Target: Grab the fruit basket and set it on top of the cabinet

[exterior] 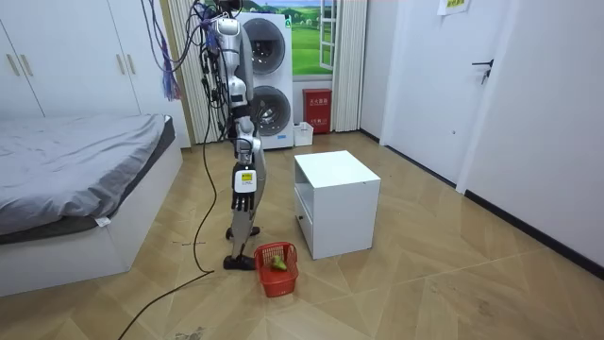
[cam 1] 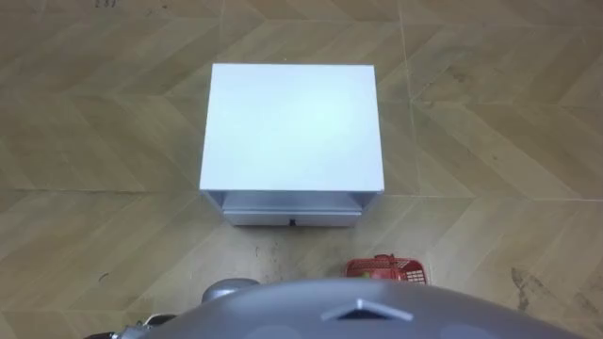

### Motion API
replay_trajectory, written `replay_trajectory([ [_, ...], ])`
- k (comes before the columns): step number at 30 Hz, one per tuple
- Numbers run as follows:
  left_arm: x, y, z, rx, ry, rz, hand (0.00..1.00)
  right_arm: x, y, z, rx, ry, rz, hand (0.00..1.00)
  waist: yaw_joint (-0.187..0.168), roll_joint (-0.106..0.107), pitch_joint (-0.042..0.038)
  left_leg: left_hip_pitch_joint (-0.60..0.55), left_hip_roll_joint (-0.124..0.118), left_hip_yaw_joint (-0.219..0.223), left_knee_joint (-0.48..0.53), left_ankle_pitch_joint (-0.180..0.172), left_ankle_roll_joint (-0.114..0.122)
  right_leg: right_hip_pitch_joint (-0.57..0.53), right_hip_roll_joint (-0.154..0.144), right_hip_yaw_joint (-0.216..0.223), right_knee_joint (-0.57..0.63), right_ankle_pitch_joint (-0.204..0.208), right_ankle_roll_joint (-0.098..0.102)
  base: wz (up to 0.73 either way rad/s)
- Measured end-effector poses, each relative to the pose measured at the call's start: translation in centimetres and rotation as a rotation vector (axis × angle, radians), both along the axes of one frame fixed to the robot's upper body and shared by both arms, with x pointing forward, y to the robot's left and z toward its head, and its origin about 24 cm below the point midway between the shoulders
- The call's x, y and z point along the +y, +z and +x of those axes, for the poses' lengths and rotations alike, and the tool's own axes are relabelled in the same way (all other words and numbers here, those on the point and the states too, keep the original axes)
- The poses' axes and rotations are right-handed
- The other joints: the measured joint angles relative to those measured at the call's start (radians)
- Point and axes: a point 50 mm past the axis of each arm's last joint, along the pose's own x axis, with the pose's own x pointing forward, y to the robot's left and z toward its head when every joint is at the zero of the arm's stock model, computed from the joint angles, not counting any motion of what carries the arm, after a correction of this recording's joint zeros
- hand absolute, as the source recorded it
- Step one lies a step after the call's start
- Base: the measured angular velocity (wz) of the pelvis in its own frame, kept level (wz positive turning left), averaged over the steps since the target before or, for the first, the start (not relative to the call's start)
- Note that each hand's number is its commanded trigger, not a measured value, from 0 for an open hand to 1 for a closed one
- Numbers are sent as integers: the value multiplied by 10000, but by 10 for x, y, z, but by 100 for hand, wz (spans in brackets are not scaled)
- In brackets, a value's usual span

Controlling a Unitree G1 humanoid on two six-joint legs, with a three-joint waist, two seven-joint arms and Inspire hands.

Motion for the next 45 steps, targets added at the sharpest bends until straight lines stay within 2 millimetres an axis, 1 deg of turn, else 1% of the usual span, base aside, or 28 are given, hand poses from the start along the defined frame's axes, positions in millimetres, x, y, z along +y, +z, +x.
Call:
replay_trajectory([
  [4,0,0,-4,-34,17,90,0,0,0,1,-97,284,-3,0,-9,16,2,-9,0,4,-9,0,0,15,-1,-12,3,-1,1,1],
  [9,0,0,0,-245,-37,126,0,0,0,3,-132,542,-16,0,27,41,36,-20,-4,-19,-14,0,0,0,-2,-19,-7,-7,3,1],
  [22,-1,0,2,-306,-77,91,0,1,0,-2,-83,440,0,0,6,62,28,5,-9,-20,4,0,0,-7,-8,8,14,-6,3,0],
  [28,-1,0,0,-284,-70,85,0,0,0,2,-365,430,-19,0,-2,95,31,-16,-9,1,14,-2,3,-2,-22,6,58,-8,5,0],
  [30,-1,0,-1,-290,-58,87,0,0,0,5,-505,480,-68,0,2,103,28,-17,-14,9,23,-26,43,-2,-31,-9,55,-16,14,0],
  [32,-1,1,-1,-320,-39,83,0,0,0,6,-537,527,-83,0,-10,113,31,-28,-26,12,109,-60,96,-46,-61,-19,119,-22,25,0],
  [34,-1,0,0,-444,-76,41,0,-1,0,6,-584,581,-194,0,-16,143,23,-153,-92,25,295,-134,198,-171,-183,-58,387,-95,85,2],
  [35,-1,0,6,-639,-125,14,0,-2,0,7,-631,605,-241,0,-55,164,26,-279,-154,22,398,-163,249,-296,-273,-66,590,-168,140,8],
  [36,-1,0,7,-695,-141,4,0,-2,0,7,-642,592,-264,0,-67,181,23,-362,-188,23,451,-176,270,-384,-322,-81,706,-199,174,11],
  [37,-1,0,10,-790,-158,-23,0,-4,1,7,-644,576,-321,0,-39,263,22,-567,-220,29,652,-250,380,-615,-396,-116,961,-214,199,6],
  [38,-1,0,17,-984,-218,-31,0,-5,1,11,-785,527,-393,0,-12,336,37,-838,-240,72,948,-350,440,-911,-469,-97,1269,-225,221,0],
  [39,-1,0,19,-1028,-249,-38,0,-6,1,15,-870,529,-451,0,-27,306,12,-961,-260,103,1086,-381,477,-1041,-516,-58,1446,-222,224,-9],
  [40,-1,0,23,-1068,-263,-42,0,-8,2,20,-1058,598,-582,0,-19,367,82,-1194,-309,246,1328,-409,536,-1336,-622,54,1754,-186,263,-17],
  [41,0,0,24,-1074,-235,-34,0,-9,2,26,-1227,706,-737,0,11,387,82,-1433,-398,329,1435,-413,631,-1651,-710,240,1853,-136,347,-25],
  [42,1,0,23,-1128,-161,-39,0,-11,3,28,-1274,788,-808,0,12,420,62,-1576,-425,358,1436,-449,745,-1834,-728,292,1863,-84,420,-30],
  [43,4,0,24,-1282,163,12,0,-12,4,36,-1447,1036,-876,0,27,436,19,-1951,-426,532,1388,-513,855,-2167,-758,379,1838,-14,517,-27],
  [44,9,1,25,-1433,494,122,0,-11,4,45,-1675,1172,-884,0,28,502,32,-2324,-288,940,1473,-451,1048,-2607,-917,377,2398,-53,483,-14],
  [45,11,2,23,-1434,631,181,0,-11,4,44,-1676,1140,-881,0,1,440,51,-2408,-292,1085,1513,-458,1105,-2841,-1066,252,3321,-251,407,13],
])
